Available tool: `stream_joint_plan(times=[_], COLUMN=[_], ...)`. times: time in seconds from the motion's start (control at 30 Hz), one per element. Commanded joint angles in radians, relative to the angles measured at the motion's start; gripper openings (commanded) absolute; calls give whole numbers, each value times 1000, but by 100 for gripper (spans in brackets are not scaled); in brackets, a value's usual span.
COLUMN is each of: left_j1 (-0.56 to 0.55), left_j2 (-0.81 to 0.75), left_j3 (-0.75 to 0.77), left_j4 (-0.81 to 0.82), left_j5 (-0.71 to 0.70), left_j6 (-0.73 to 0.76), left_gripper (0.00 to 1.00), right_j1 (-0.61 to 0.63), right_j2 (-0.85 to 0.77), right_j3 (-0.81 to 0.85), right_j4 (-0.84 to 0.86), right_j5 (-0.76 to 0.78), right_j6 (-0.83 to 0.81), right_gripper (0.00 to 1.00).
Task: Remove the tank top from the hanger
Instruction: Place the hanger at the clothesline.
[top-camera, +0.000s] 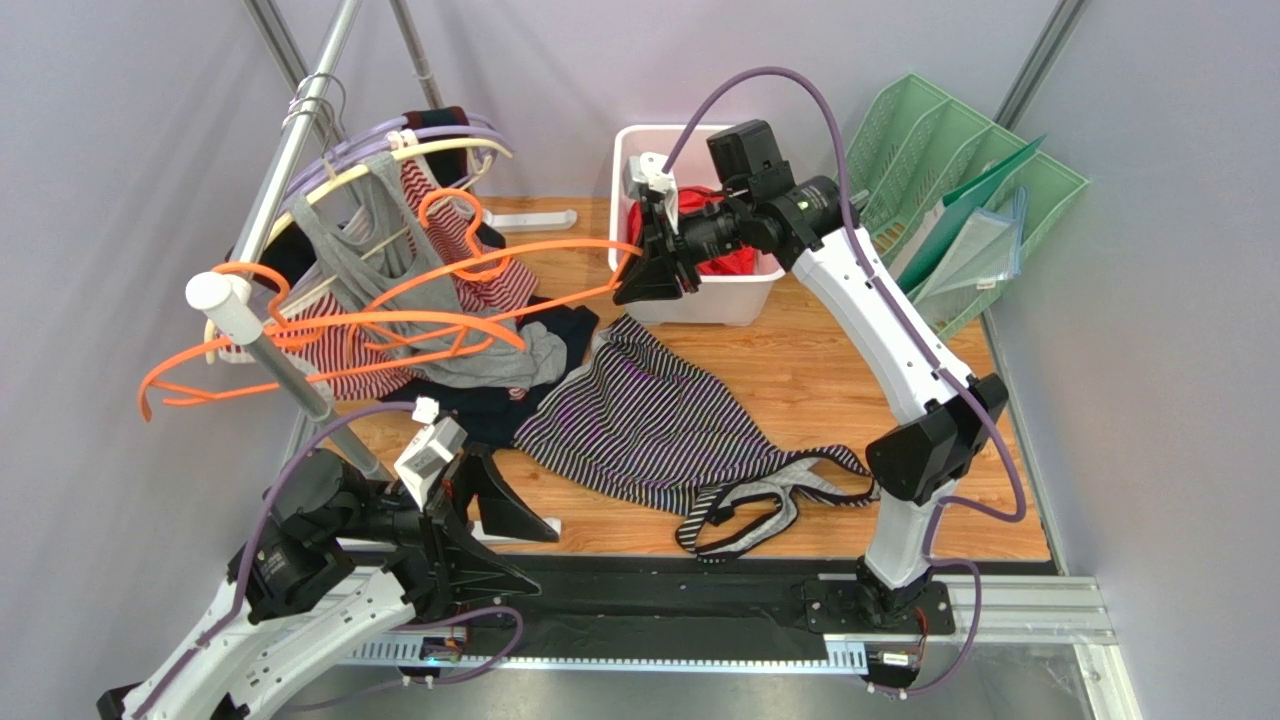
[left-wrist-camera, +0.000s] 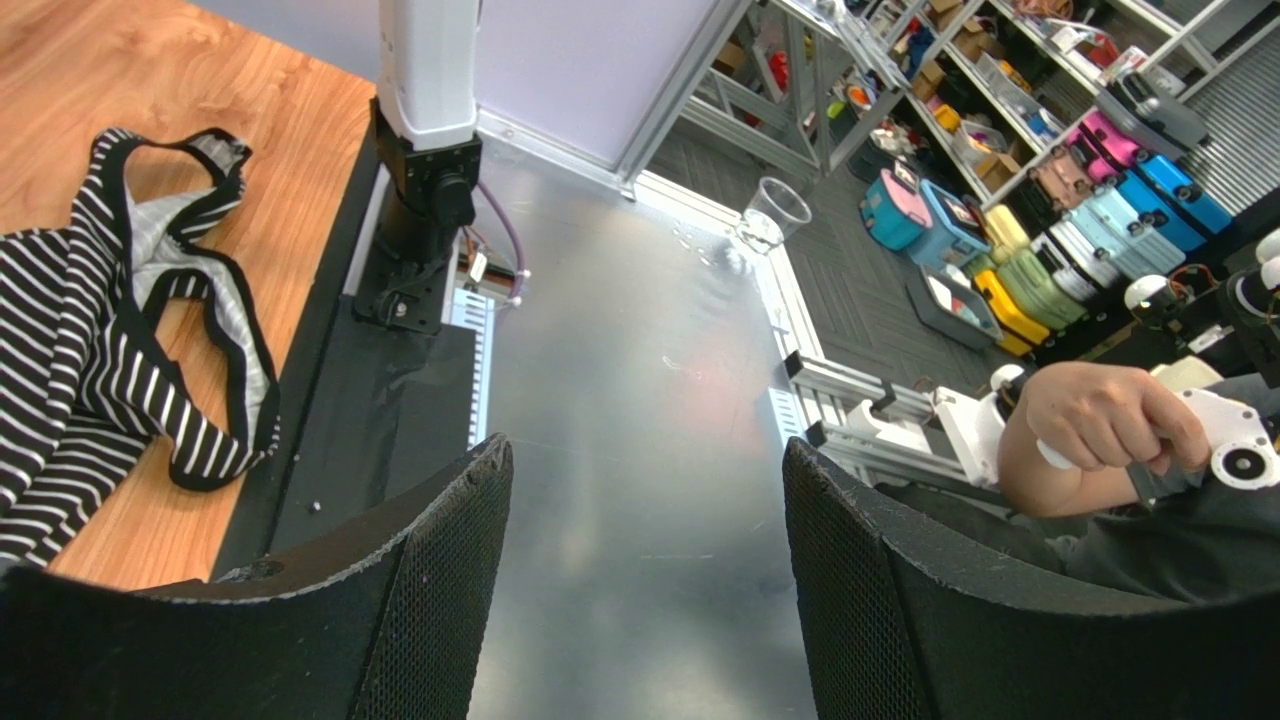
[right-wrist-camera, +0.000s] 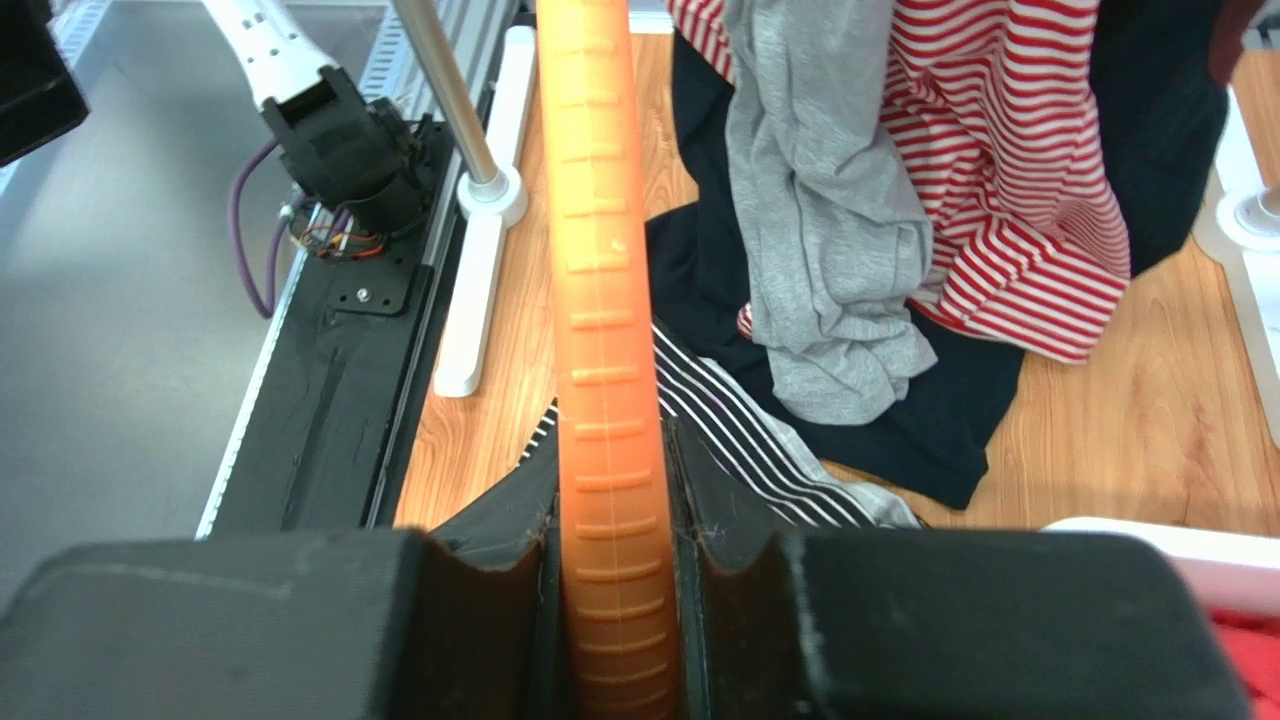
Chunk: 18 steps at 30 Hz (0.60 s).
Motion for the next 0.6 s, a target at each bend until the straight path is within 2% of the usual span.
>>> stream_joint_plan(times=[0.0,0.23,0.3,0.33,0.37,0.47,0.57], left_j1=[-2,-2,0,-2,-2,0,0], left_j2=[1,21,26,26,26,20,1], left_j3=[4,2,2,4,2,4,1], left_j4=[16,15,16,19,19,19,21], left_j5=[1,0,1,2,0,0,0], left_j6=[-1,10,10,9,7,3,-7], left_gripper=[71,71,71,71,71,71,71], right_j1=[2,5,18,25,32,63,100], right_j2=[3,-22,-36,-43,-52,-63,-25], right_j3=[69,75,62,21,-3,-44,29], right_j4=[-61,-75,53,122,270,440,448], right_j5=[-113,-170,-143,-126,-76,-16,-2], right_j6=[-99,-106,-15,98,164,301,347], right_gripper=[0,0,0,0,0,0,0])
